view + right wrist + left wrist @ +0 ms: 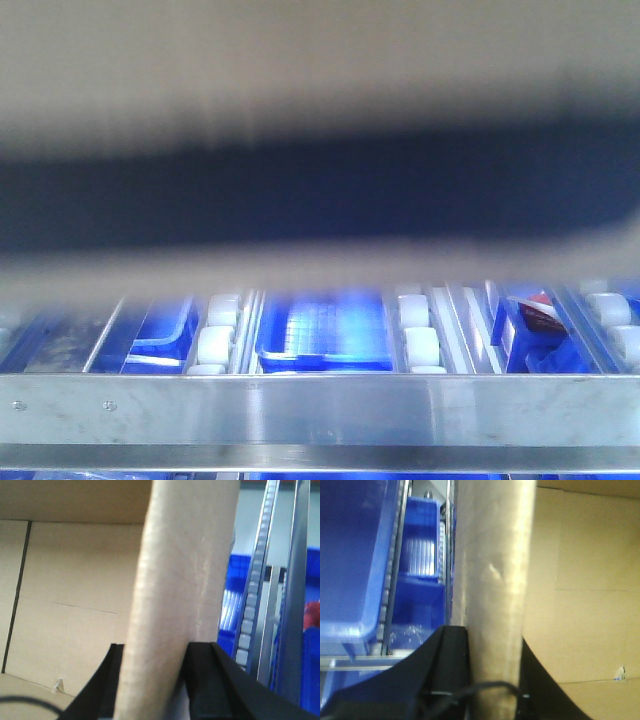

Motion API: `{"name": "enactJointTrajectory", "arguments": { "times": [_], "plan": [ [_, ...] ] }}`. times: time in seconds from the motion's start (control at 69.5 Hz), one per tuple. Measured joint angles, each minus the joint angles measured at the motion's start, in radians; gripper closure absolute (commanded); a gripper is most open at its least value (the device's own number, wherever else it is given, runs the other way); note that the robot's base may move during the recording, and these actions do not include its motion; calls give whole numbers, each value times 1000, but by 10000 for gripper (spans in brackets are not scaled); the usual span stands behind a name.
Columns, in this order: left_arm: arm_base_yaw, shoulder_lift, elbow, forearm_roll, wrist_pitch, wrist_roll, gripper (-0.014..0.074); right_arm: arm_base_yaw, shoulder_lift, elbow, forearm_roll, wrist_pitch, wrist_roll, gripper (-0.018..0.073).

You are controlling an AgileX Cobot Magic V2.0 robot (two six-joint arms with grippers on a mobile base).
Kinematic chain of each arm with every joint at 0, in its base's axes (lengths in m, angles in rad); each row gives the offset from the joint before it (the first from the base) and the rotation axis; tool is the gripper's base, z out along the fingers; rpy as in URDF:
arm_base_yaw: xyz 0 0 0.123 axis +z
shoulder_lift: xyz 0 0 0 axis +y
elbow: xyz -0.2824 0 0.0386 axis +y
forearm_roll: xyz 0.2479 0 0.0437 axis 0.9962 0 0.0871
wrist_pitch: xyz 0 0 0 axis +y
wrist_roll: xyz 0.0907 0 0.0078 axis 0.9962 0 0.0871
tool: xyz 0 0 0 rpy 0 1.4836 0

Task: Grab box from left shelf to table start
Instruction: 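Lift the box with both grippers and pull it off the shelf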

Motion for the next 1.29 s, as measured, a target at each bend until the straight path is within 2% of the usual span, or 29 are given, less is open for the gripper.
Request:
{"name": "enactJointTrajectory", "arguments": {
  "times": [0.144,0.273,1.294],
  "plan": [
    [0,92,-83,11,0,48,689,-2,0,-2,-8,-2,0,499],
    [0,138,-89,-7,2,65,689,-2,0,-2,-34,11,8,499],
    [0,142,-89,-12,2,67,689,-2,0,-2,-37,12,8,501]
  ]
}}
